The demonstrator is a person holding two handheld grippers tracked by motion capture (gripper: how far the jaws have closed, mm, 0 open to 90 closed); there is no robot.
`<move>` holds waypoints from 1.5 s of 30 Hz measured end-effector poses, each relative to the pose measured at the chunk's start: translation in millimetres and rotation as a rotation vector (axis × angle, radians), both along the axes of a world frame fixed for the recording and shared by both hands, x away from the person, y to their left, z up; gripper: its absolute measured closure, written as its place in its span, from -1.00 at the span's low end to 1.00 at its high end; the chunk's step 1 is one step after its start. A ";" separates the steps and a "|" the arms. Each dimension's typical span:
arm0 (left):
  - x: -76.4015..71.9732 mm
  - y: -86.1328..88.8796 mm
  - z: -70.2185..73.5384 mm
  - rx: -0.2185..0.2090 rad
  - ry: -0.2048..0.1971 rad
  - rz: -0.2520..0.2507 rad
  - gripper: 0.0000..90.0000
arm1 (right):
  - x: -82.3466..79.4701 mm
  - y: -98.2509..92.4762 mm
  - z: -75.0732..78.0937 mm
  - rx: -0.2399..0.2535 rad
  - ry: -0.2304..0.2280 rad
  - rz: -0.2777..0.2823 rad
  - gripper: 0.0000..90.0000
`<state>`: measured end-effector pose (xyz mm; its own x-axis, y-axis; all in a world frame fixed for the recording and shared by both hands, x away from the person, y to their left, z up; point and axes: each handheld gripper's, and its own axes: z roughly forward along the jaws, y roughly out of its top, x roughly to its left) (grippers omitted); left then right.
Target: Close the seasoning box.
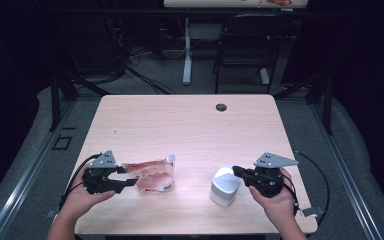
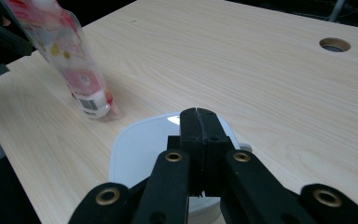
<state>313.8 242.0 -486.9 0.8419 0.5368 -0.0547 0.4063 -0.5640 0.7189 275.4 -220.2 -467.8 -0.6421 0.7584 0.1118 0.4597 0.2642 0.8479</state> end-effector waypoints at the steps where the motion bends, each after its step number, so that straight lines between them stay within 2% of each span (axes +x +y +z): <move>1: 0.2 -0.1 -0.4 -0.002 0.000 -0.001 0.09 | -0.4 -1.1 -0.5 -0.004 -0.006 -0.003 1.00; 7: 0.2 0.7 -0.5 -0.001 0.003 -0.002 0.09 | -4.4 -11.5 -4.1 0.014 -0.016 -0.049 1.00; 16: 0.4 2.2 -0.8 -0.001 0.003 0.004 0.09 | -12.9 -39.2 -9.2 0.040 -0.029 -0.131 1.00; 22: 0.6 1.4 -1.0 -0.001 0.005 0.002 0.09 | -18.1 -49.3 -21.0 0.061 -0.024 -0.175 1.00; 25: 0.8 0.9 -1.4 -0.001 0.006 0.001 0.09 | -19.0 -51.0 -27.7 0.038 -0.015 -0.187 1.00; 34: 1.5 1.1 -2.7 -0.003 0.010 -0.001 0.09 | -17.5 -54.5 -39.2 0.027 -0.005 -0.208 1.00; 36: 1.6 0.8 -2.9 0.000 0.011 0.000 0.09 | -16.8 -54.3 -43.1 0.002 0.000 -0.210 0.99; 41: 2.1 1.7 -3.7 -0.005 0.012 0.002 0.09 | -16.1 -55.5 -50.6 -0.021 0.016 -0.211 0.96; 45: 2.7 3.8 -4.5 0.002 0.017 0.003 0.08 | -16.2 -58.0 -53.4 -0.017 0.023 -0.214 0.89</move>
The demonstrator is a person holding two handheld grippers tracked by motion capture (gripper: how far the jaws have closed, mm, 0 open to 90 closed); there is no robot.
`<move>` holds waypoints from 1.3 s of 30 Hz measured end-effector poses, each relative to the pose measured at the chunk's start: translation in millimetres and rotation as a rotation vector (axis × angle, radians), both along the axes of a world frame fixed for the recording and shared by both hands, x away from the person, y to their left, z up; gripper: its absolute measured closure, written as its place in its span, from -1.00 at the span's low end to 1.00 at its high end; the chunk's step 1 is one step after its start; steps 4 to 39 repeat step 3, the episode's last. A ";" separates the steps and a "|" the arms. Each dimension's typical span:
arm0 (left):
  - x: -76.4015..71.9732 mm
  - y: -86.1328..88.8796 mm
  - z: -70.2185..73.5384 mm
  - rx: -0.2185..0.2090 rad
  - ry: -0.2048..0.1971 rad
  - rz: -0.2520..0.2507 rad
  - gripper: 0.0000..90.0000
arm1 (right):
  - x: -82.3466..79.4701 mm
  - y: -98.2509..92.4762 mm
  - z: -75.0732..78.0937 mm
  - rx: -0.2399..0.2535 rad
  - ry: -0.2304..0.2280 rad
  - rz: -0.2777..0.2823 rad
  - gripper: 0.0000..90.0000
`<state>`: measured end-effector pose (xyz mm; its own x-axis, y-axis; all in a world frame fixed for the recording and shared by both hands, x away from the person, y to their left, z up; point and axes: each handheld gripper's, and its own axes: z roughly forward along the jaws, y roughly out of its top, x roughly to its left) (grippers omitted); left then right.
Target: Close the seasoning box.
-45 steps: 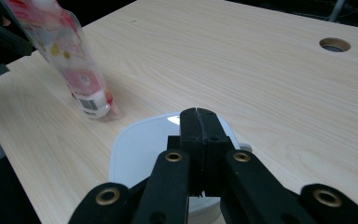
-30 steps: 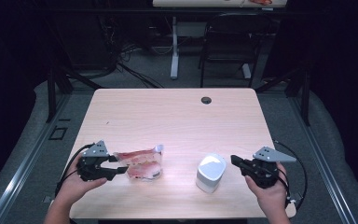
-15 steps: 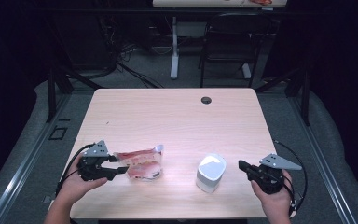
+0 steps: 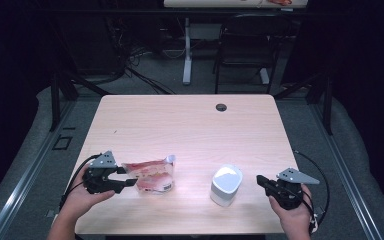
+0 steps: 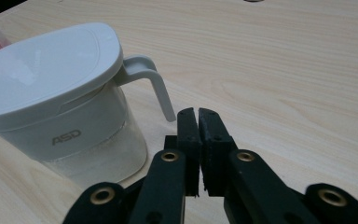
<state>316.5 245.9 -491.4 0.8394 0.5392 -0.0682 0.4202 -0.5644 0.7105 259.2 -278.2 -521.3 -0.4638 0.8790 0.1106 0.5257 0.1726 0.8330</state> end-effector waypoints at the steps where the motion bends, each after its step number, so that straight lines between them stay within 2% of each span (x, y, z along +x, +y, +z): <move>1: 0.0 0.2 0.0 -0.001 0.000 0.000 0.09 | 0.2 0.2 -1.8 0.006 -0.003 -0.001 0.83; 3: 0.1 0.6 0.1 0.001 0.000 -0.004 0.08 | 0.9 0.0 -4.6 -0.013 0.004 0.000 0.77; 39: 0.1 0.6 0.1 0.001 0.000 -0.004 0.08 | 0.9 0.0 -4.6 -0.013 0.004 0.000 0.77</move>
